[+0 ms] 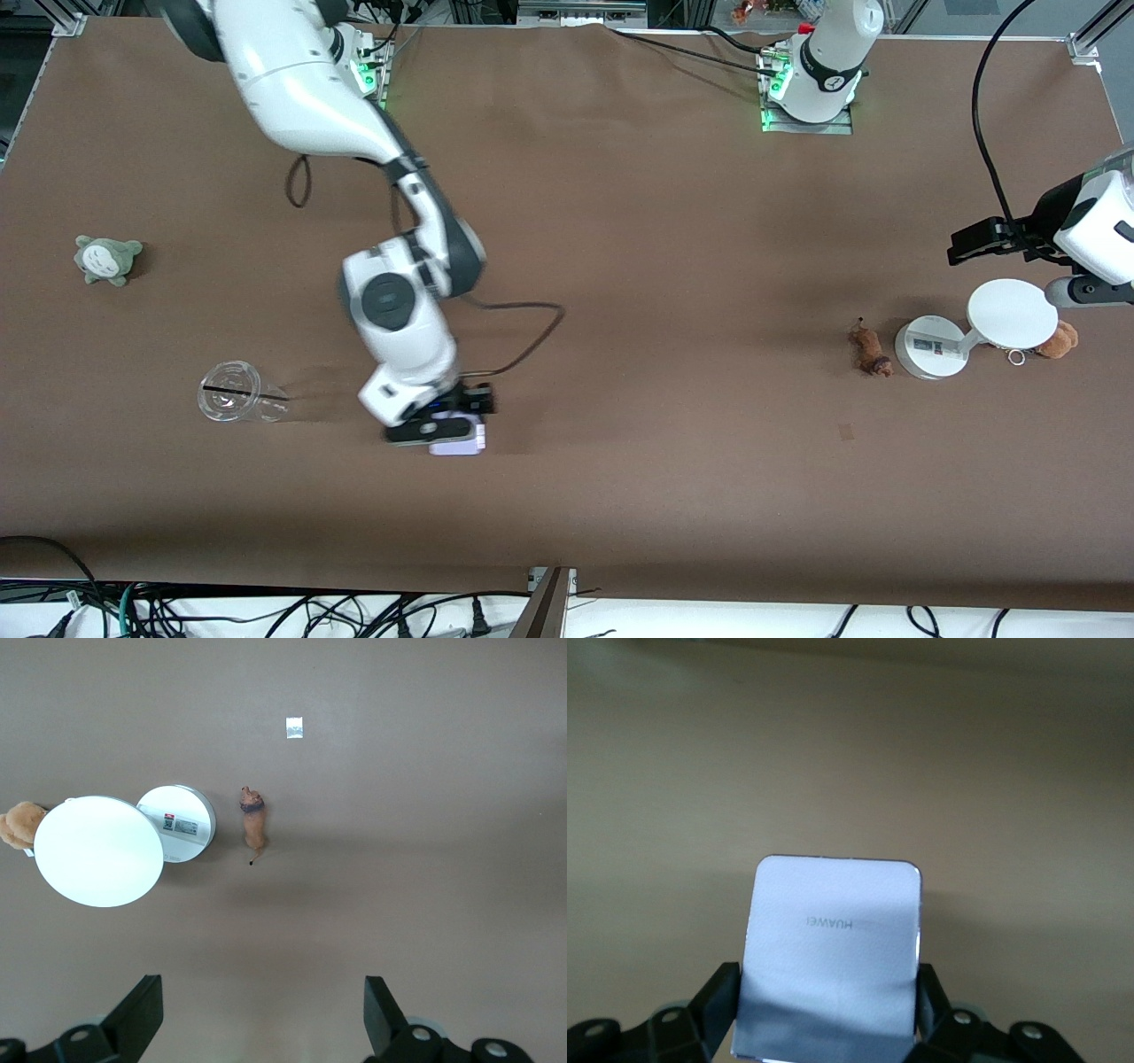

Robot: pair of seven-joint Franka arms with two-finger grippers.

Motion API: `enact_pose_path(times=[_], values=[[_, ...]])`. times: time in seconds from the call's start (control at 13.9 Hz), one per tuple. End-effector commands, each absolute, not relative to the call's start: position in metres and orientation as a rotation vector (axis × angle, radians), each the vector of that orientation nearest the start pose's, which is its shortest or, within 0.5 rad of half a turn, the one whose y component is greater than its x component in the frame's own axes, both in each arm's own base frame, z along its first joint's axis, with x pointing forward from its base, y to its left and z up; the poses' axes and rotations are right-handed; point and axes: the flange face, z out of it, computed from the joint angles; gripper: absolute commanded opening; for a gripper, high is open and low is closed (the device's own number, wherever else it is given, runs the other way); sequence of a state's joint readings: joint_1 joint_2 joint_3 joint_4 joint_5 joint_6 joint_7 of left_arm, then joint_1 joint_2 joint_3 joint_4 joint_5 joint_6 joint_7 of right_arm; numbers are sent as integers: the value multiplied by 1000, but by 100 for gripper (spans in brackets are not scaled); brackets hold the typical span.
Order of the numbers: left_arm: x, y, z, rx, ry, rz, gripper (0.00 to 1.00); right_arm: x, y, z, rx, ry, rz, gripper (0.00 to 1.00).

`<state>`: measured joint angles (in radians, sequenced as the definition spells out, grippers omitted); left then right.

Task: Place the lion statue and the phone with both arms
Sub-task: 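Lower the phone beside the glass cup and open the right gripper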

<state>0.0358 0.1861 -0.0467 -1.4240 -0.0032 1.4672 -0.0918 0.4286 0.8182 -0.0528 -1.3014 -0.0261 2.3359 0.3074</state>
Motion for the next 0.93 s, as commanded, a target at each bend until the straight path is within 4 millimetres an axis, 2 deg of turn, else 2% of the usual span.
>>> enact_pose_path(times=[0.0,0.07,0.22,0.36,0.5,0.57,0.65,0.72,0.79,0.86], values=[[591,-6,579,-3112,-125,204,100,703,232,266,-3096,-153,-252,65],[591,-6,579,-3112,-125,204,100,702,214,254,-3106,-122,-225,65],[592,-1,583,-3114,-137,192,100,689,195,240,-3120,-102,-178,65],[595,-1,582,-3111,-142,199,100,676,171,223,-3112,-106,-231,66],[597,-2,578,-3074,-128,200,100,667,166,206,-3096,-86,-285,66],[597,-1,580,-3063,-132,194,100,667,165,205,-3093,-77,-289,67],[597,-1,591,-3066,-136,159,100,667,163,203,-3094,-68,-280,75],[598,4,599,-3069,-149,136,100,667,161,203,-3096,-64,-275,93],[598,8,599,-3068,-159,138,100,667,160,203,-3094,-57,-274,99],[598,10,599,-3066,-164,141,100,666,160,203,-3091,-48,-261,99]])
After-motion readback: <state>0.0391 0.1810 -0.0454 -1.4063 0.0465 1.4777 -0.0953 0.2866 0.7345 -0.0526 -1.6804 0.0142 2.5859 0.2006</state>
